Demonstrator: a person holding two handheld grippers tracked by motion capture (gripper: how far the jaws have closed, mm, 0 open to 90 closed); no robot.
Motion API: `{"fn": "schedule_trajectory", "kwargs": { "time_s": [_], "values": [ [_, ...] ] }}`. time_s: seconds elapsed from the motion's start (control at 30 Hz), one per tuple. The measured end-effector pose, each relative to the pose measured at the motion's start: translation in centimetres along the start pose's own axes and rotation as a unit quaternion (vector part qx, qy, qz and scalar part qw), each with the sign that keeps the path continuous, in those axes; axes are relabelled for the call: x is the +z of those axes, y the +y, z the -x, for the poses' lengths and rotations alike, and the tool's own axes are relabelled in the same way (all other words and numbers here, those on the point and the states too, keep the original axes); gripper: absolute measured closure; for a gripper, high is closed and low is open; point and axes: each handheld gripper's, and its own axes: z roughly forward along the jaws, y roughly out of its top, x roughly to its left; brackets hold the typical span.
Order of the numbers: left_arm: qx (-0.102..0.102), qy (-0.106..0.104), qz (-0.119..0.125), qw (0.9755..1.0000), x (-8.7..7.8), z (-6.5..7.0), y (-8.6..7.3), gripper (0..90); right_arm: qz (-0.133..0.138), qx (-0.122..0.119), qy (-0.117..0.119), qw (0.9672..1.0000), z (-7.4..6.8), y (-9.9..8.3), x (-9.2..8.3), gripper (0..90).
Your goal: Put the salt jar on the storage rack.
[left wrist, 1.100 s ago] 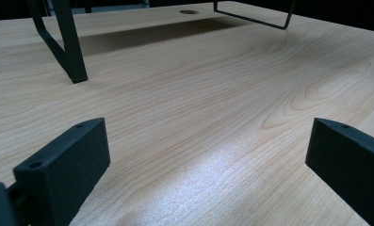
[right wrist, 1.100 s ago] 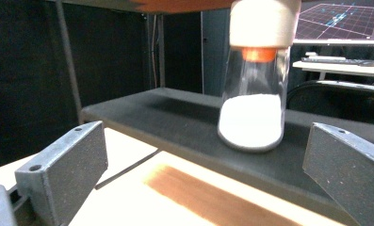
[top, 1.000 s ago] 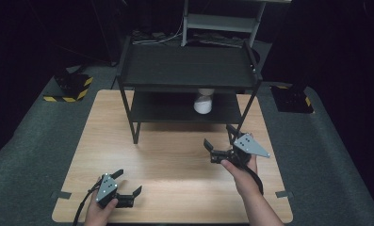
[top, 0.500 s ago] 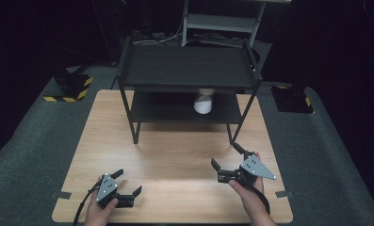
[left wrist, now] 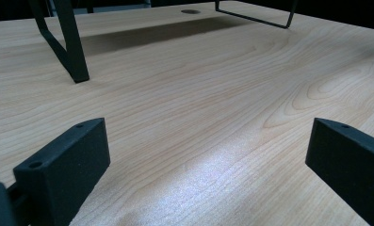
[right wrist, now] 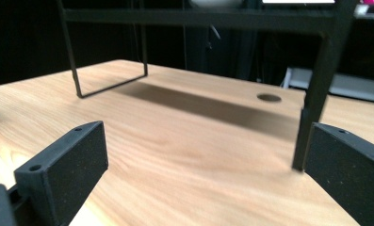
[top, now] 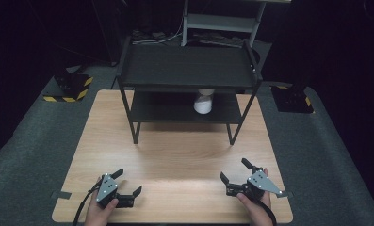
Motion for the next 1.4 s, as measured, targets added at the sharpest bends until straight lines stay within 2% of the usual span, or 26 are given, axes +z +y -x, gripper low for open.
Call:
{"fn": "schedule_trajectory", "kwargs": {
  "time_s": [0.13,0.23,0.37,0.47,0.5,0.53,0.57,0.6,0.63,0.7,0.77,0.87,1.03,1.23,1.4],
  "values": [
    [0.001,0.001,0.000,1.0000,0.0,0.0,0.0,0.4,-0.010,0.005,-0.008,0.9999,0.1,-0.9,-0.5,0.3],
    [0.000,0.001,0.000,1.0000,0.0,0.0,0.0,0.5,-0.019,-0.007,-0.016,0.9997,0.1,-1.2,-0.6,0.3],
    [0.000,0.001,0.001,1.0000,0.0,0.0,0.0,0.4,-0.031,-0.010,-0.021,0.9993,0.2,-1.4,-0.8,0.3],
    [-0.001,0.000,0.000,1.0000,0.0,0.0,0.0,0.4,-0.055,-0.008,-0.026,0.9981,0.3,-1.7,-0.8,0.3],
    [-0.001,0.000,0.000,1.0000,0.0,0.0,0.0,0.5,-0.055,-0.008,-0.026,0.9981,0.3,-1.7,-0.8,0.3],
    [-0.001,0.000,0.001,1.0000,0.0,0.0,0.0,0.5,-0.070,-0.008,-0.031,0.9970,0.3,-1.7,-0.7,0.3],
    [-0.001,0.000,0.001,1.0000,0.0,0.0,0.0,0.5,-0.070,-0.008,-0.031,0.9970,0.3,-1.7,-0.7,0.3],
    [-0.002,0.000,0.001,1.0000,0.0,0.0,0.0,0.5,-0.084,-0.005,-0.035,0.9959,0.3,-1.5,-0.5,0.3],
    [-0.002,0.000,0.001,1.0000,0.0,0.0,0.0,0.4,-0.084,-0.005,-0.035,0.9959,0.3,-1.5,-0.5,0.3],
    [-0.003,0.000,0.001,1.0000,0.0,0.0,0.0,0.4,-0.100,-0.004,-0.036,0.9943,0.2,-1.2,-0.2,0.4],
    [-0.003,-0.001,0.001,1.0000,0.0,-0.1,0.0,0.5,-0.116,-0.014,-0.038,0.9924,0.0,-0.8,0.1,0.4],
    [-0.001,0.000,0.000,1.0000,0.0,0.0,0.0,0.5,-0.127,-0.027,-0.033,0.9910,-0.2,-0.5,0.4,0.5],
    [-0.001,0.001,0.000,1.0000,0.0,0.0,0.0,0.4,-0.130,-0.020,-0.030,0.9908,0.0,-0.4,0.4,0.5],
    [0.002,0.004,0.000,1.0000,0.0,0.2,0.0,0.5,-0.131,-0.026,-0.027,0.9907,0.0,-0.4,0.5,0.5],
    [0.007,0.005,-0.001,1.0000,0.1,0.3,0.0,0.5,-0.130,-0.013,-0.026,0.9910,0.3,-0.4,0.5,0.5]
  ]
}}
